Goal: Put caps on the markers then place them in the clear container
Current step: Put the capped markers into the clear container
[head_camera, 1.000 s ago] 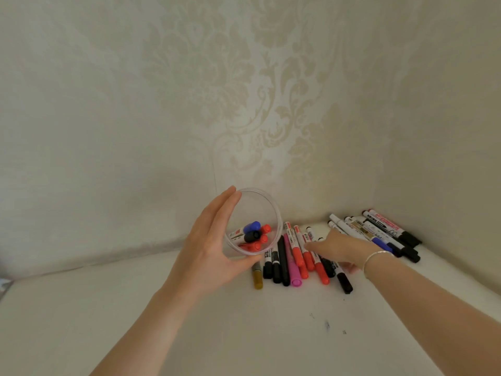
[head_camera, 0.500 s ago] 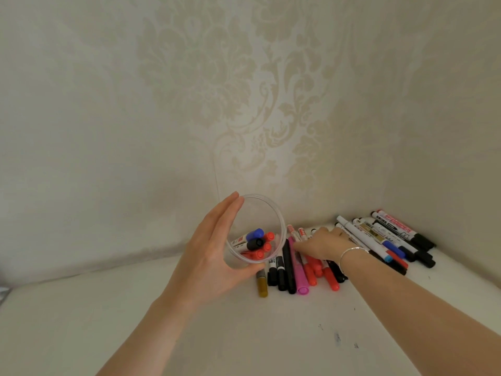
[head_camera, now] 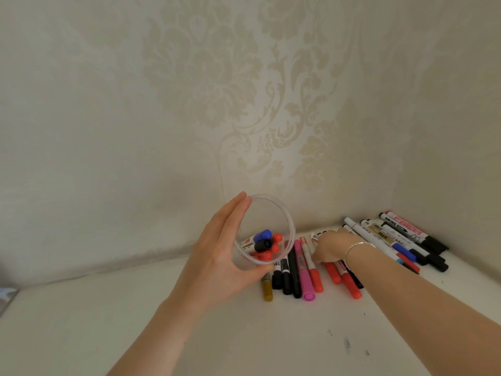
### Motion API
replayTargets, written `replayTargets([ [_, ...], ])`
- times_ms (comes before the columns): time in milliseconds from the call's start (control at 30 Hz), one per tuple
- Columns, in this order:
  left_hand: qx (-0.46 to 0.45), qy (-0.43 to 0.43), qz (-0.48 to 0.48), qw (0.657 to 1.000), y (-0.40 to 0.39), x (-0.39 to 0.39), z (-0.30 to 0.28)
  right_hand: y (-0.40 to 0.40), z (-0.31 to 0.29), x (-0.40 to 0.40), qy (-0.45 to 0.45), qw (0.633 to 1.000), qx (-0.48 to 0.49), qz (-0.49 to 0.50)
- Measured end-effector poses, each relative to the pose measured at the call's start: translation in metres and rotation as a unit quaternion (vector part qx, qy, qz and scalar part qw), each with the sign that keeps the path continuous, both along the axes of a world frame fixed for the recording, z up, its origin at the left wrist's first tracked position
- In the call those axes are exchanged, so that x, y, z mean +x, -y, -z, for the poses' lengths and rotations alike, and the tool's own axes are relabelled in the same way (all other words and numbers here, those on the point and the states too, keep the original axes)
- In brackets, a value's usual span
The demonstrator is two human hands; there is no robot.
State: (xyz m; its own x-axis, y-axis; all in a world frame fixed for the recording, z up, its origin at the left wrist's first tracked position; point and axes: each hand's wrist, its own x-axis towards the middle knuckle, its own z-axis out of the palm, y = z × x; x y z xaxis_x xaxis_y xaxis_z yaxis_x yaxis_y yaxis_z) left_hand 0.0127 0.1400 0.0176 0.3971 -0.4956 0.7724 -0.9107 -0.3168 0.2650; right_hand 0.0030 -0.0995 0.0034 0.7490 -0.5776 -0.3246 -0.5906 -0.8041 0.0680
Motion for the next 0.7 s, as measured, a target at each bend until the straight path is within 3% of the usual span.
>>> replayTargets([
  [200, 0.013, -0.009, -0.003, 1.000, 0.000, 0.000, 0.001, 0.000, 0.017, -0.010, 0.157, 0.982, -0.094, -0.043],
  [400, 0.021, -0.010, -0.008, 1.000, -0.001, 0.000, 0.003, 0.011, 0.001, -0.012, 0.237, 0.971, 0.038, -0.003],
  [500, 0.020, -0.004, -0.015, 1.000, 0.001, 0.000, 0.003, 0.009, -0.025, -0.012, 0.305, 0.946, 0.111, 0.001],
  [600, 0.012, -0.015, -0.024, 1.000, 0.003, 0.000, 0.003, -0.009, -0.068, -0.017, 0.403, 0.862, 0.304, -0.056],
  [700, -0.013, -0.060, -0.026, 0.998, 0.003, -0.002, 0.002, -0.027, -0.115, -0.035, 0.389, 0.744, 0.524, -0.142],
])
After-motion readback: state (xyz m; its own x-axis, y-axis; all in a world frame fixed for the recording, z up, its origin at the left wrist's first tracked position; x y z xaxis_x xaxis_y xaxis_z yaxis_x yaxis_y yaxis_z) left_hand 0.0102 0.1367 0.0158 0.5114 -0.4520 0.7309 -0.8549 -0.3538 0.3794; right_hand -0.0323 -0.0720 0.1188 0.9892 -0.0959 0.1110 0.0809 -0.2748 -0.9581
